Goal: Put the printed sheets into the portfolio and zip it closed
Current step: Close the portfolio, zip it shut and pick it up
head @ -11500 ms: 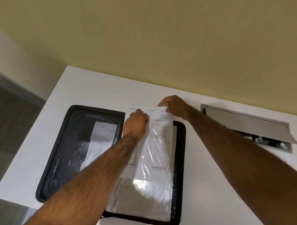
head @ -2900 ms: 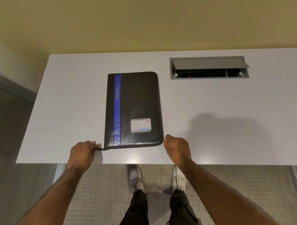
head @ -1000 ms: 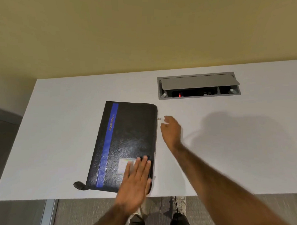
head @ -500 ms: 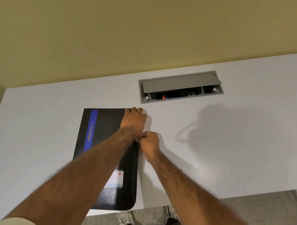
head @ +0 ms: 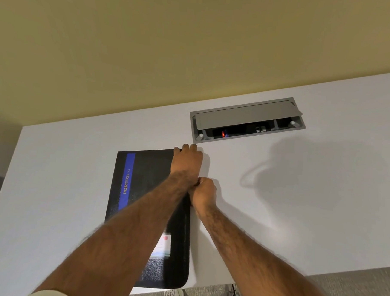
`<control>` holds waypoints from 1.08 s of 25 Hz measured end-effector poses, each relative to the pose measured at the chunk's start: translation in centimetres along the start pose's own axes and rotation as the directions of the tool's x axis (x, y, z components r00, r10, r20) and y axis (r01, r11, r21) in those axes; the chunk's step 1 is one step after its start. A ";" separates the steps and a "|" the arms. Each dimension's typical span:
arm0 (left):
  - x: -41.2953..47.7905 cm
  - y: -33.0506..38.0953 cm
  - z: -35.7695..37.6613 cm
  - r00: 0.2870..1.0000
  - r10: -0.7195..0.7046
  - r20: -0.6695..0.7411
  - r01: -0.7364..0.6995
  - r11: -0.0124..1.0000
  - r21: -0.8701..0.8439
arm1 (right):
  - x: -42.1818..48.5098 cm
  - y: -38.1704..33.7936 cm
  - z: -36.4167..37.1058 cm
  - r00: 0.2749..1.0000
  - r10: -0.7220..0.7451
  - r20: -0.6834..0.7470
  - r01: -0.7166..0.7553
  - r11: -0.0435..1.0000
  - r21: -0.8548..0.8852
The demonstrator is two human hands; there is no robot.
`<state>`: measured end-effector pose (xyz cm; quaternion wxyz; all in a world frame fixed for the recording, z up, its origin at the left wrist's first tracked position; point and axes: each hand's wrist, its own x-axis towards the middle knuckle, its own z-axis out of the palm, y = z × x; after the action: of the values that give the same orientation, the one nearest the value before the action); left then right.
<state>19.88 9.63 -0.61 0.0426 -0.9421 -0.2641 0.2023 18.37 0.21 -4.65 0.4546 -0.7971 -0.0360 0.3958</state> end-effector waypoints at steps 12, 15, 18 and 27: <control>5.6 -4.1 0.1 0.854 -0.492 0.173 0.515 0.747 -0.419 | 0.2 -0.4 -0.1 0.998 -0.032 -0.045 0.026 0.991 -0.131; 6.4 -6.6 0.5 0.784 -0.575 0.232 0.609 0.646 -0.460 | 0.3 0.0 0.0 0.997 -0.009 -0.074 -0.002 0.990 -0.138; 6.3 -9.2 1.9 0.739 -0.626 0.248 0.660 0.601 -0.451 | 0.4 0.0 0.0 0.998 -0.010 -0.065 0.001 0.992 -0.129; 3.8 -18.8 6.6 0.597 -0.746 0.296 0.745 0.378 -0.550 | 0.5 -0.3 0.2 0.995 -0.036 -0.095 0.016 0.978 -0.207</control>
<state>11.13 27.49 -4.44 -0.1851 -0.6776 -0.7091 0.0607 18.64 0.70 -4.77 0.3762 -0.8577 -0.0649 0.3444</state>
